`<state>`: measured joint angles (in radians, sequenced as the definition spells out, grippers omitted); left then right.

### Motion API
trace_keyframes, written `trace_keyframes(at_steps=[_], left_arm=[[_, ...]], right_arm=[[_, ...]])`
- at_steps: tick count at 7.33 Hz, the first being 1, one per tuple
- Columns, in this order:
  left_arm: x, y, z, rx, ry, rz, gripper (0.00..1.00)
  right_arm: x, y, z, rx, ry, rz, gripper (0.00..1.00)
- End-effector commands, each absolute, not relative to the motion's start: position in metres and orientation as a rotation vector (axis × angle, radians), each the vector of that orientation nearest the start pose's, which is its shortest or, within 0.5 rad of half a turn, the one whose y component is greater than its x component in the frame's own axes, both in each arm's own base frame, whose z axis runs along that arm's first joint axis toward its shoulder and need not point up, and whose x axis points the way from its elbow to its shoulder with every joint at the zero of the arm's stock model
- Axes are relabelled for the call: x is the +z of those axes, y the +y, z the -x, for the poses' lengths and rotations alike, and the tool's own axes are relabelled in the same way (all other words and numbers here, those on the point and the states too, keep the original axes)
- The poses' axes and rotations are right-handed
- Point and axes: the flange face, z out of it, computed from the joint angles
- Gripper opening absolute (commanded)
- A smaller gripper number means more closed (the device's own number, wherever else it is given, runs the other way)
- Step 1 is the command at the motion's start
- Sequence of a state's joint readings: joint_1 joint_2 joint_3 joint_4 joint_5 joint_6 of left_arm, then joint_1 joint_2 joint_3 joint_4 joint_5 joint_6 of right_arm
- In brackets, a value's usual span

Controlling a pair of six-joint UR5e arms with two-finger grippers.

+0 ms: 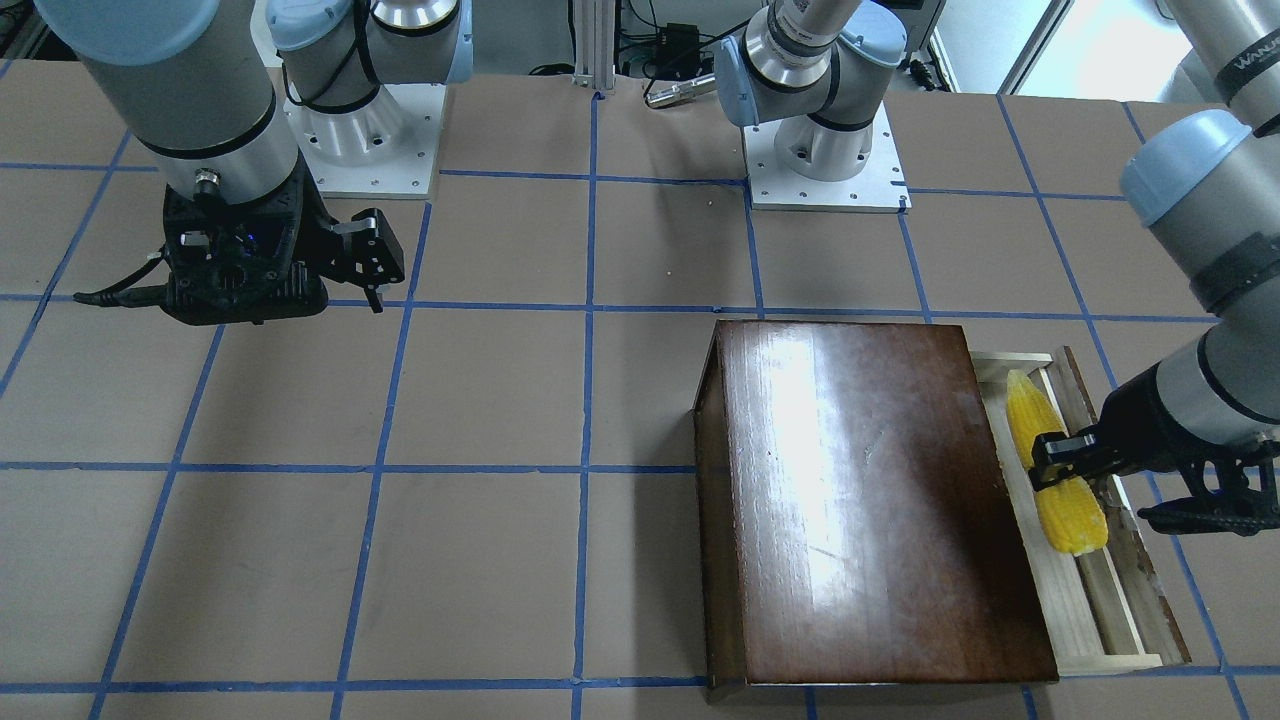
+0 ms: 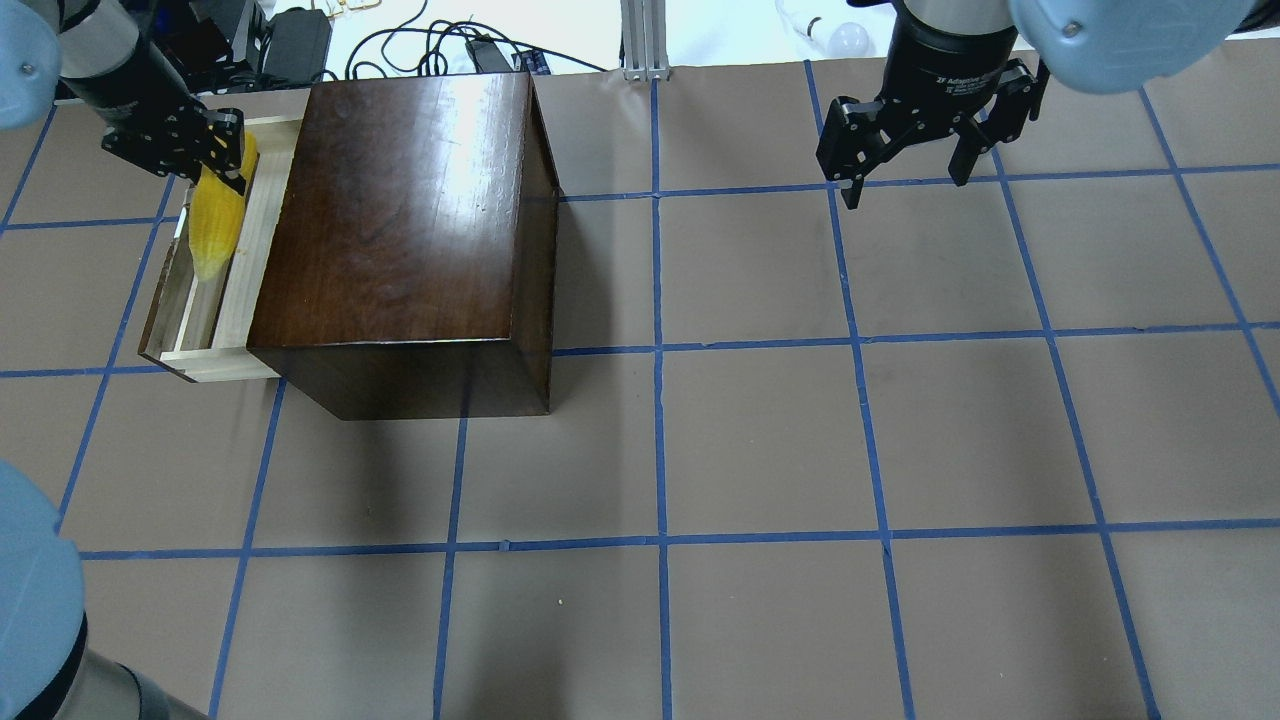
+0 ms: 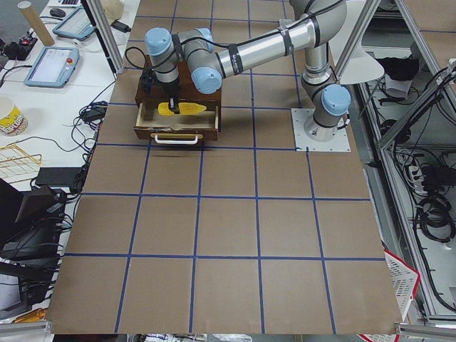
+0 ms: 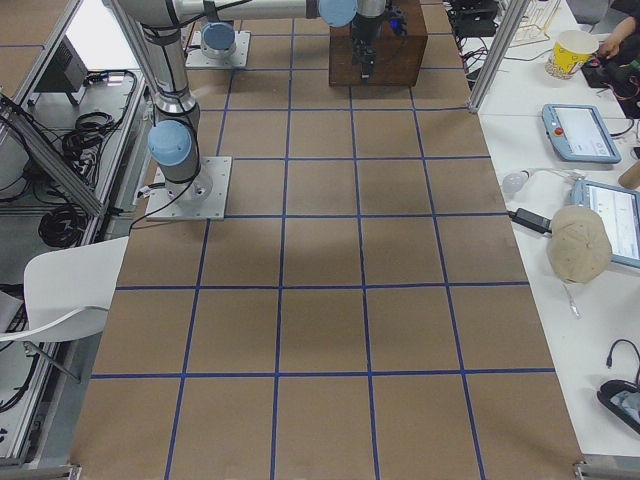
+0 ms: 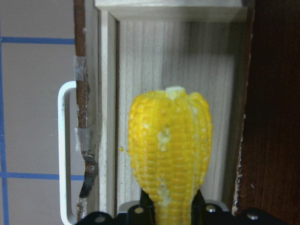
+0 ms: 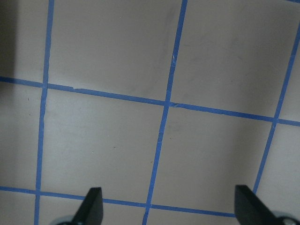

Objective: Open drawer and put corn inside
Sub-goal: 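Lower the corn into the open drawer and open the left gripper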

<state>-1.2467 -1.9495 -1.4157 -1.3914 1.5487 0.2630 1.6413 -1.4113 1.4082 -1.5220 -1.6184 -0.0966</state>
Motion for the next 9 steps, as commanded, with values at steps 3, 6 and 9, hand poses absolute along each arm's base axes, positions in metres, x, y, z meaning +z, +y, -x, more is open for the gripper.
trace_keyframes(at_steps=[3,6,9], left_arm=[[0.35,-0.643,-0.102,0.095,3.179,-0.09,0.17],[0.35,-0.644,-0.101,0.089,3.189,-0.072,0.8],[0.375,-0.638,-0.1,0.049,3.175,-0.07,0.92]], right_arm=[[0.479,-0.544,-0.167,0.072,3.176,0.268,1.0],[0.479,-0.544,-0.167,0.074,3.176,0.268,1.0],[0.479,-0.544,-0.167,0.072,3.176,0.268,1.0]])
